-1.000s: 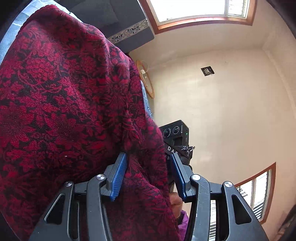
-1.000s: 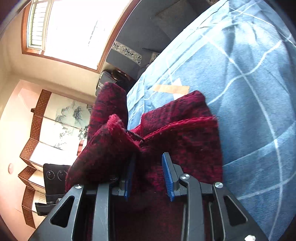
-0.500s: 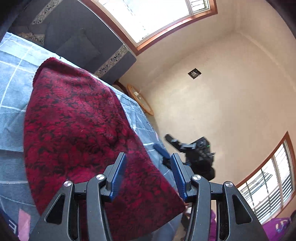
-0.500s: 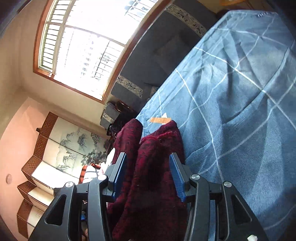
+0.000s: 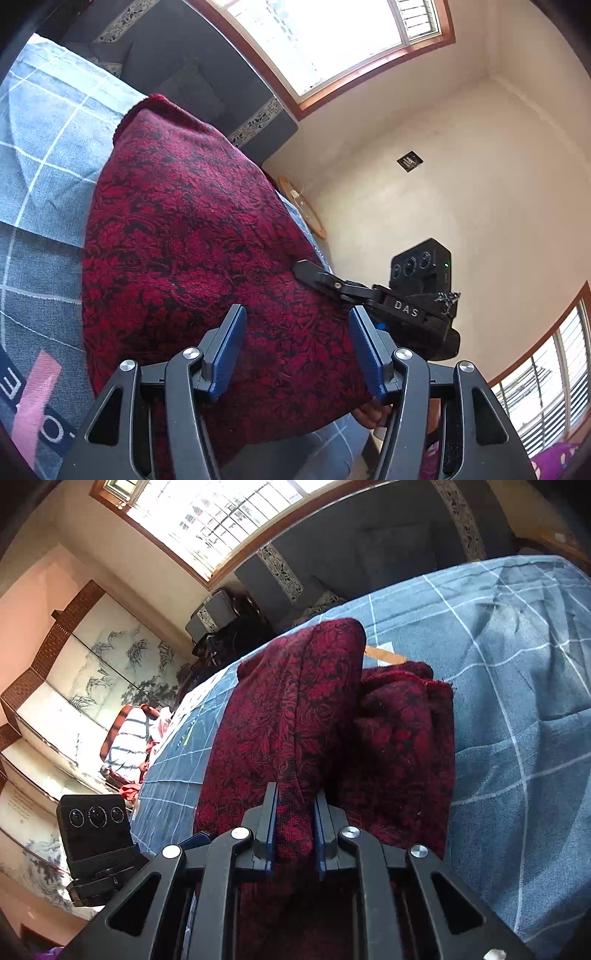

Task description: Fold small clothes

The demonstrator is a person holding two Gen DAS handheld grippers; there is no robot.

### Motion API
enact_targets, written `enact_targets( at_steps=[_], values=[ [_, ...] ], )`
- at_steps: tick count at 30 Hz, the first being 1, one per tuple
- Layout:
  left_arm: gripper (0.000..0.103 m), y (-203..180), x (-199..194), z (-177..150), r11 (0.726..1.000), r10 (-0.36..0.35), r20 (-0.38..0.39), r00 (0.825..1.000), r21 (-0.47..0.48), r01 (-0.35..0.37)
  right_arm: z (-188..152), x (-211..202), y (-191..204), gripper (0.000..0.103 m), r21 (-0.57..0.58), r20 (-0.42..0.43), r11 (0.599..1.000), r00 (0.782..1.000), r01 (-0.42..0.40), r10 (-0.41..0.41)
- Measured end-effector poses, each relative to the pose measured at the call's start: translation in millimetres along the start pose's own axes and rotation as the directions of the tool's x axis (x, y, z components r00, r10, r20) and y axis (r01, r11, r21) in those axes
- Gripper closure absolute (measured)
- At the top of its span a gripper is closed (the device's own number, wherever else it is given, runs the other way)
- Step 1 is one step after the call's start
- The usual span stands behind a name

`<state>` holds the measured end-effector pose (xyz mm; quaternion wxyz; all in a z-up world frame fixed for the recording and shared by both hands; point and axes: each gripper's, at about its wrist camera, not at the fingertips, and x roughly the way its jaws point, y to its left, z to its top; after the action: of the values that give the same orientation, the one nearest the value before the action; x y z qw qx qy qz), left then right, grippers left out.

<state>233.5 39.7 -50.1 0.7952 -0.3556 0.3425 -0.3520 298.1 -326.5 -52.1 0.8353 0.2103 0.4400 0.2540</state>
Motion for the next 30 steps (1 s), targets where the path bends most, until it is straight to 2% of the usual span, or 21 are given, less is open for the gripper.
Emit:
enact_targets(
  at_steps=[2, 5, 8, 10, 12, 16, 19, 20, 21, 22, 23, 24, 27, 29, 30],
  values=[
    [0.033, -2.1, -5.0, -1.5, 1.0, 0.005, 0.022, 1.0, 0.008, -0.005, -2.1, -24.8, 2.3, 0.089, -0.007, 0.074, 1.0, 0.997, 0.01, -0.009],
    [0.03, -0.4, 0.6, -4.2, 1.0, 0.014, 0.01, 1.0, 0.019, -0.014, -16.0, -55.4, -7.7, 0.089, 0.019, 0.137, 1.0, 0.99, 0.015, -0.017],
    [0.03, 1.9, 19.7, -10.2, 0.999, 0.036, -0.04, 0.999, 0.01, -0.036, -39.2, -63.4, -25.6, 0.089, 0.078, 0.139, 0.997, 0.99, 0.019, -0.03],
    [0.03, 5.2, 24.9, -17.7, 0.998, 0.056, -0.056, 0.997, 0.023, -0.055, -57.0, -60.7, -43.0, 0.089, 0.123, 0.126, 0.991, 0.99, 0.043, -0.058],
    [0.03, 5.7, 28.7, -22.5, 0.998, 0.063, -0.059, 0.996, 0.033, -0.061, -69.9, -58.3, -62.7, 0.089, 0.186, 0.119, 0.982, 0.991, 0.033, -0.056],
    [0.029, 2.7, 35.1, -27.4, 0.995, 0.082, -0.063, 0.995, 0.062, -0.078, -75.8, -58.5, -69.8, 0.089, 0.212, 0.138, 0.977, 0.989, 0.018, -0.048],
    [0.029, 0.4, 40.7, -26.2, 0.995, 0.087, -0.057, 0.995, 0.053, -0.084, -69.0, -64.9, -67.6, 0.082, 0.222, 0.173, 0.975, 0.983, 0.023, -0.062],
    [0.029, 0.8, 40.4, -28.1, 0.996, 0.084, -0.052, 0.995, 0.043, -0.081, -65.1, -66.5, -70.1, 0.077, 0.233, 0.18, 0.972, 0.981, 0.026, -0.07],
    [0.029, 2.6, 40.4, -28.7, 0.996, 0.079, -0.049, 0.996, 0.034, -0.077, -60.5, -67.2, -73.8, 0.064, 0.246, 0.184, 0.969, 0.981, 0.018, -0.065],
    [0.029, 4.8, 39.4, -30.1, 0.997, 0.076, -0.046, 0.996, 0.029, -0.075, -55.6, -66.8, -77.6, 0.056, 0.258, 0.186, 0.966, 0.981, 0.004, -0.054],
    [0.029, 5.0, 38.8, -33.0, 0.997, 0.077, -0.043, 0.996, 0.03, -0.076, -50.5, -65.5, -78.7, 0.041, 0.264, 0.186, 0.965, 0.981, 0.0, -0.051],
    [0.029, 4.2, 39.4, -34.3, 0.996, 0.081, -0.041, 0.996, 0.034, -0.08, -44.8, -62.7, -77.8, 0.033, 0.26, 0.178, 0.966, 0.982, 0.008, -0.056],
    [0.028, 1.1, 42.1, -36.8, 0.994, 0.094, -0.034, 0.995, 0.05, -0.092, -25.3, -47.6, -73.1, 0.032, 0.226, 0.136, 0.974, 0.989, 0.019, -0.051],
    [0.028, -1.8, 44.3, -38.7, 0.994, 0.099, -0.028, 0.995, 0.053, -0.097, -15.3, -26.4, -70.0, 0.03, 0.21, 0.06, 0.975, 0.995, 0.067, -0.081],
    [0.028, -2.4, 44.7, -39.5, 0.994, 0.099, -0.027, 0.995, 0.054, -0.098, -12.2, -17.0, -67.5, 0.03, 0.208, 0.039, 0.976, 0.997, 0.063, -0.072]
  ],
)
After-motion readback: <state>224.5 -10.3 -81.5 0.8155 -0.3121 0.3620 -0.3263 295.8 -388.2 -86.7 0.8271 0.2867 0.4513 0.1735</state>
